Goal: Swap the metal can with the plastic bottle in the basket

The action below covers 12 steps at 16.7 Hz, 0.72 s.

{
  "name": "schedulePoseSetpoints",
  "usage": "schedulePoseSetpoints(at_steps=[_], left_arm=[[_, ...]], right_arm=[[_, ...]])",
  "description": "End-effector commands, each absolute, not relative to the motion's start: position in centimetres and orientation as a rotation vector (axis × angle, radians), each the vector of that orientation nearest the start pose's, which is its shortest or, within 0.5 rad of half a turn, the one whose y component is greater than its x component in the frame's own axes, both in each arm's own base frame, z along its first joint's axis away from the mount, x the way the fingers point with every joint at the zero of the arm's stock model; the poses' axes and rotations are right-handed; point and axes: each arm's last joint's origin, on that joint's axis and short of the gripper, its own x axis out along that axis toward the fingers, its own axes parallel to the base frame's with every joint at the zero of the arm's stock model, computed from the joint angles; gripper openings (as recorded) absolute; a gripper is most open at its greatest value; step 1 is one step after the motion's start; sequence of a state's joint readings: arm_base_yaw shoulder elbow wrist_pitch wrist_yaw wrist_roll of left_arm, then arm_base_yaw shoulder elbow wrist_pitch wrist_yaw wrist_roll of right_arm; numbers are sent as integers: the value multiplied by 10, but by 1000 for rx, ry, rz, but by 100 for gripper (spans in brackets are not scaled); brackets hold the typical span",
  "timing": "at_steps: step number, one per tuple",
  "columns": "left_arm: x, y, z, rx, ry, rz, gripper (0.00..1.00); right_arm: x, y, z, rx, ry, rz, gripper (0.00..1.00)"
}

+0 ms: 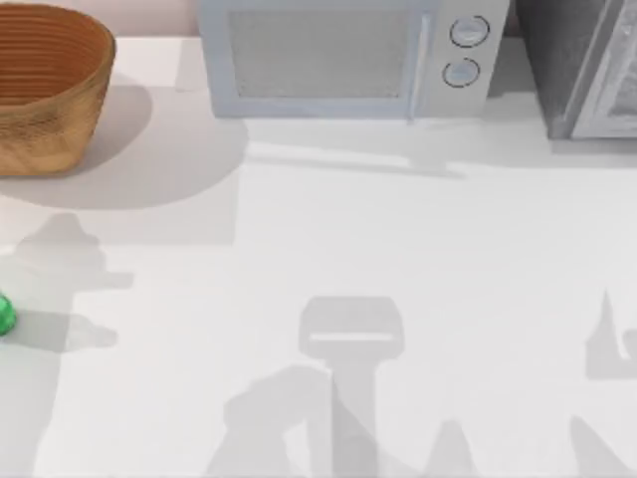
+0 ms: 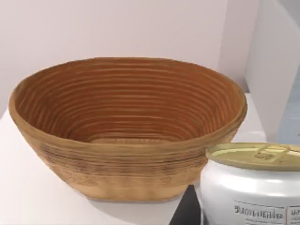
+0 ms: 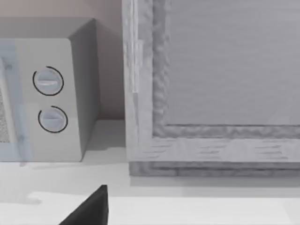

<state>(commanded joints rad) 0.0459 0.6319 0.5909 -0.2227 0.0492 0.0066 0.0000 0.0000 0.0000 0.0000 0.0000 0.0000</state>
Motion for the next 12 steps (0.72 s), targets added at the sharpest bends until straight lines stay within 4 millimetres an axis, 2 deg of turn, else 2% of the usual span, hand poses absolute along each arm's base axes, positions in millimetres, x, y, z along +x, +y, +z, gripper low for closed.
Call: schedulePoseSetpoints(at_steps=[3, 7, 9, 12], left_arm=[[122, 2, 233, -5, 135, 2, 0], [107, -1, 180, -2, 32, 2, 0], [106, -1, 165, -1, 9, 1, 0], [106, -1, 160, 0, 0, 0, 0]], right_arm=[[106, -1, 160, 0, 0, 0, 100], [106, -1, 160, 0, 0, 0, 100], [106, -1, 160, 0, 0, 0, 100], [106, -1, 160, 0, 0, 0, 100]])
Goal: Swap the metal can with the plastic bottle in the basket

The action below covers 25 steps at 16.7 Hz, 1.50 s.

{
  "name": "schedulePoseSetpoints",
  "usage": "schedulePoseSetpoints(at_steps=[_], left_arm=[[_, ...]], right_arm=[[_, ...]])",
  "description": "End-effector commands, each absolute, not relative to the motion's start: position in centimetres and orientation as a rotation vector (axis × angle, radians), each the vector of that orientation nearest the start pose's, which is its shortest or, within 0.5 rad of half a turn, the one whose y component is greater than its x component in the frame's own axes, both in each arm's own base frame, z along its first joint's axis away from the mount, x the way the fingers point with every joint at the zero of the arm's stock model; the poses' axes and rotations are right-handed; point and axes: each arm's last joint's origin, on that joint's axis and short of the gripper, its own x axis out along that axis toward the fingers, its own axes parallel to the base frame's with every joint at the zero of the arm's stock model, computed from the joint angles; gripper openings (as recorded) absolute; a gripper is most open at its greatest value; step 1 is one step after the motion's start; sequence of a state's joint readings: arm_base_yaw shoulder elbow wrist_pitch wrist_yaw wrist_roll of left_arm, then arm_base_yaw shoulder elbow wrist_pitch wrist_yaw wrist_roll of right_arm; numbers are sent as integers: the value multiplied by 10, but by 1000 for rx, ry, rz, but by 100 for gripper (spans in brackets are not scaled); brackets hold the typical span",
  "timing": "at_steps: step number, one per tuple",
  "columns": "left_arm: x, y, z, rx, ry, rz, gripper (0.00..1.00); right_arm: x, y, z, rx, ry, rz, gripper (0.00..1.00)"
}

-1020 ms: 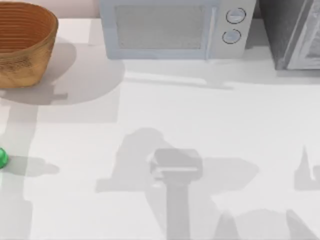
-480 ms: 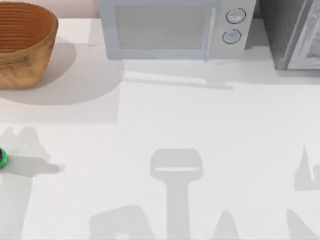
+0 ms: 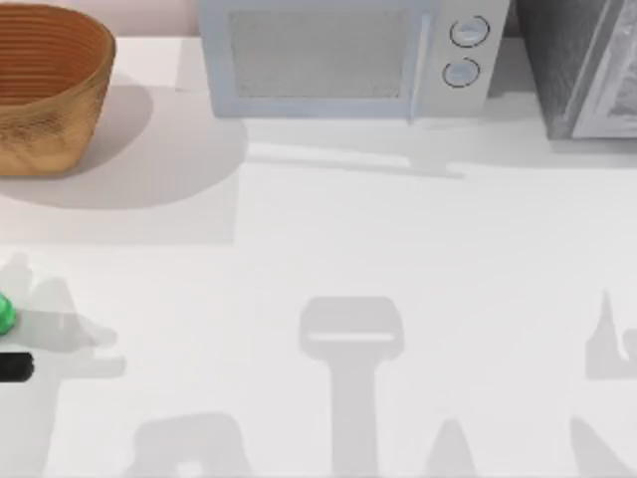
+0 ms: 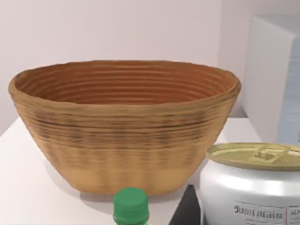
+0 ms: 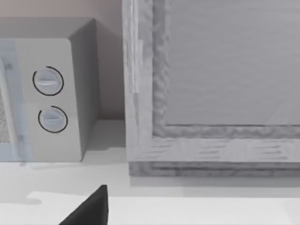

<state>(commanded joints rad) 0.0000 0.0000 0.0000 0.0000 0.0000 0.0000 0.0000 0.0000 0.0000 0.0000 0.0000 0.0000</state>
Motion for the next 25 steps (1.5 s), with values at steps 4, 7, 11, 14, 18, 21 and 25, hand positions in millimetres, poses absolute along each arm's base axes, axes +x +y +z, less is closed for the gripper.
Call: schedulePoseSetpoints(at_steps=[4, 7, 11, 14, 18, 21, 25], left_arm=[[106, -1, 159, 2, 6, 3, 0], [108, -2, 167, 18, -6, -24, 0], [121, -5, 185, 55, 11, -131, 0], [144, -10, 192, 64, 93, -246, 0], [183, -21, 192, 53, 185, -409, 0], [209, -30, 191, 43, 204, -521, 0], [246, -41, 178, 7, 249, -639, 0]], right_arm=[[106, -1, 160, 0, 0, 0, 100], [106, -1, 160, 0, 0, 0, 100], [106, -1, 160, 0, 0, 0, 100], [106, -1, 160, 0, 0, 0, 100], [106, -1, 160, 0, 0, 0, 100], [106, -1, 160, 0, 0, 0, 100], [106, -1, 160, 0, 0, 0, 100]])
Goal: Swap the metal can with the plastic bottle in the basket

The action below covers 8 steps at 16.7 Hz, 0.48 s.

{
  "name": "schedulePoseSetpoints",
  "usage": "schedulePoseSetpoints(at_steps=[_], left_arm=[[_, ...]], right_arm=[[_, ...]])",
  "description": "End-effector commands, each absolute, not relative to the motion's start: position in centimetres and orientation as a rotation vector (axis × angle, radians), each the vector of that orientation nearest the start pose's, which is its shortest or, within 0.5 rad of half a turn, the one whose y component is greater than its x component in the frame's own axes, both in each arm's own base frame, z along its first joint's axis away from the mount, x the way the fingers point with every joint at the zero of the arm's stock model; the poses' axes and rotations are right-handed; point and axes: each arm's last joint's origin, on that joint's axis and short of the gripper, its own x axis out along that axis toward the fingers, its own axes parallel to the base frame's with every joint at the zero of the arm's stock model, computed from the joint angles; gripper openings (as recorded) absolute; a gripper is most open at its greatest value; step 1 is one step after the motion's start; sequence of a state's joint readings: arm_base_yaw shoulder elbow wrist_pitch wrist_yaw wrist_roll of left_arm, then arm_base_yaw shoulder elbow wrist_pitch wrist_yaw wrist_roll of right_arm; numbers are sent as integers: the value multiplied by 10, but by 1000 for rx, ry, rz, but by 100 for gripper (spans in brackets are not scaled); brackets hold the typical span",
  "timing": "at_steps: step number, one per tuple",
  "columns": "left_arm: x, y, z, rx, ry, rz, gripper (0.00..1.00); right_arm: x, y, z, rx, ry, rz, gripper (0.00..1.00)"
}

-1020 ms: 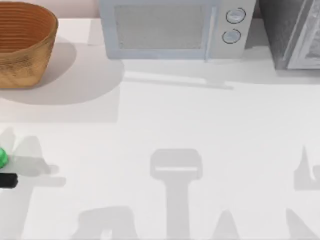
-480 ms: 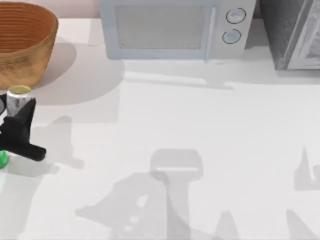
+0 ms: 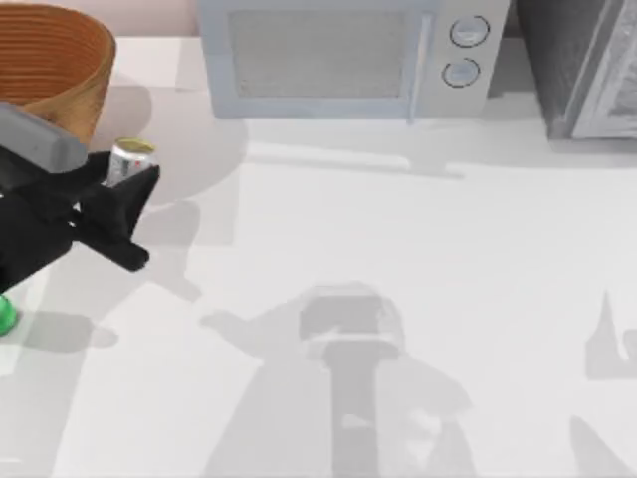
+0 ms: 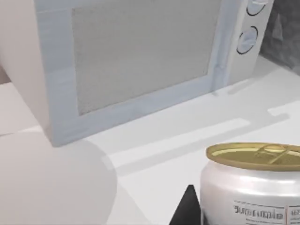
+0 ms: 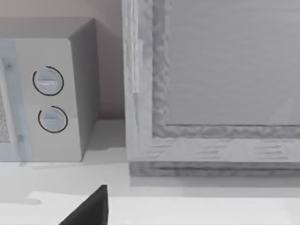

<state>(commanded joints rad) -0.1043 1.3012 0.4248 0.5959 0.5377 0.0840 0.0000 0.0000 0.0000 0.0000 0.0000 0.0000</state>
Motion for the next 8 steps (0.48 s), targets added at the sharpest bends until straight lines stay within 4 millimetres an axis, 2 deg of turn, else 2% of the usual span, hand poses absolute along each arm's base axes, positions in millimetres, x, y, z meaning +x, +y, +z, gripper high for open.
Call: schedulePoseSetpoints(at_steps=[4, 8], left_arm=[[282, -52, 159, -32, 274, -732, 0], [310, -76, 136, -45, 269, -898, 0]], right_arm=[[106, -1, 160, 0, 0, 0, 100], [106, -1, 160, 0, 0, 0, 100]])
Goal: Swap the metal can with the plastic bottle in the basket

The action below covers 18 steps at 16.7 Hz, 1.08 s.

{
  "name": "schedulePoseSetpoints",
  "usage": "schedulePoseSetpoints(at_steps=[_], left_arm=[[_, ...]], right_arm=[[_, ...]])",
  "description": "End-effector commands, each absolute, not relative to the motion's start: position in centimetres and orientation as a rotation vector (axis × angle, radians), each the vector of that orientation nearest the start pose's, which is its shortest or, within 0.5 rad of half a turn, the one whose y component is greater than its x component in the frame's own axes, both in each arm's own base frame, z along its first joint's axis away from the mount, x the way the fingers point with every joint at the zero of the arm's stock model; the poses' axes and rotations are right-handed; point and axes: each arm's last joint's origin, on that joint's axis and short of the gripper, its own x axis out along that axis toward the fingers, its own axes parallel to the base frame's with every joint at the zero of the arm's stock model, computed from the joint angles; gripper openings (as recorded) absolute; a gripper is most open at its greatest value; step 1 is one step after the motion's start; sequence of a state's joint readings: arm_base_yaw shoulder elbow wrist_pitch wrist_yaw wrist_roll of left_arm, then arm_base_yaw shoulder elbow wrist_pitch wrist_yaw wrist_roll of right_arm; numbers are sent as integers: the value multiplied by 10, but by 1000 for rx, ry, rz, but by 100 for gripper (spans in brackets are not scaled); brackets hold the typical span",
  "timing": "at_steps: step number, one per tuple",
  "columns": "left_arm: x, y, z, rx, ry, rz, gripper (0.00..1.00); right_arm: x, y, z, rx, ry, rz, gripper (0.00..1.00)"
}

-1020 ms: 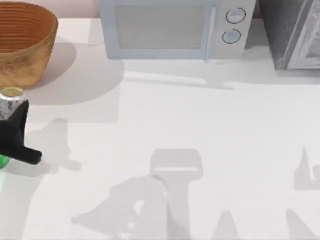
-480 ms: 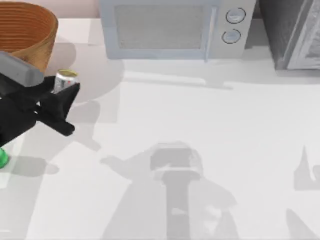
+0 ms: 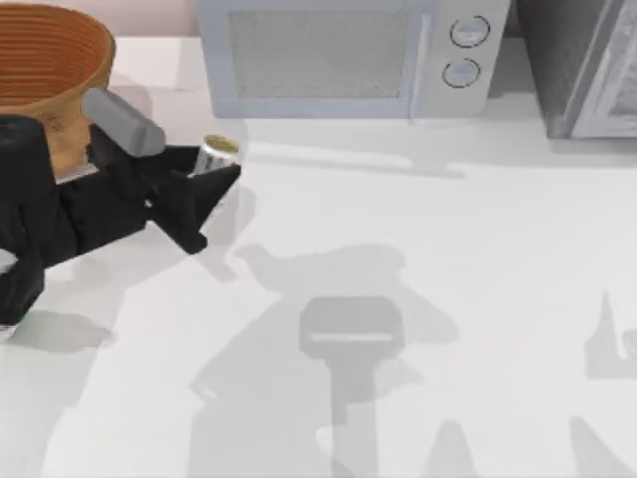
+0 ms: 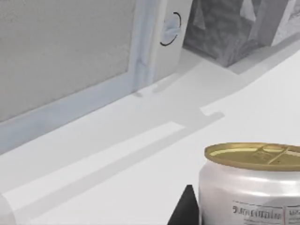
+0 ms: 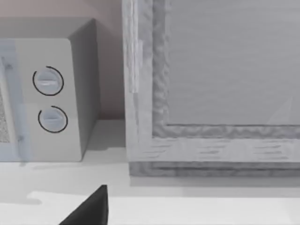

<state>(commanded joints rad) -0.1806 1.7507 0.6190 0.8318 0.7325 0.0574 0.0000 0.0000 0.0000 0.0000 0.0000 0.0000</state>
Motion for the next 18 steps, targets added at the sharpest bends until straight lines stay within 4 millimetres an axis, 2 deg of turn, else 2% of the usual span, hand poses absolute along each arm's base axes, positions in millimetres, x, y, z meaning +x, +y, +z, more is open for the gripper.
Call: schedulePoseSetpoints(at_steps=[5, 9, 15, 18], left_arm=[[332, -112, 100, -67, 262, -1118, 0], [348, -130, 74, -75, 235, -1231, 0], [360, -156, 29, -75, 186, -1409, 0], [365, -171, 14, -53, 120, -1514, 0]], right_arm=[[106, -1, 160, 0, 0, 0, 100], [106, -1, 160, 0, 0, 0, 100], [106, -1, 160, 0, 0, 0, 100], [106, -1, 160, 0, 0, 0, 100]])
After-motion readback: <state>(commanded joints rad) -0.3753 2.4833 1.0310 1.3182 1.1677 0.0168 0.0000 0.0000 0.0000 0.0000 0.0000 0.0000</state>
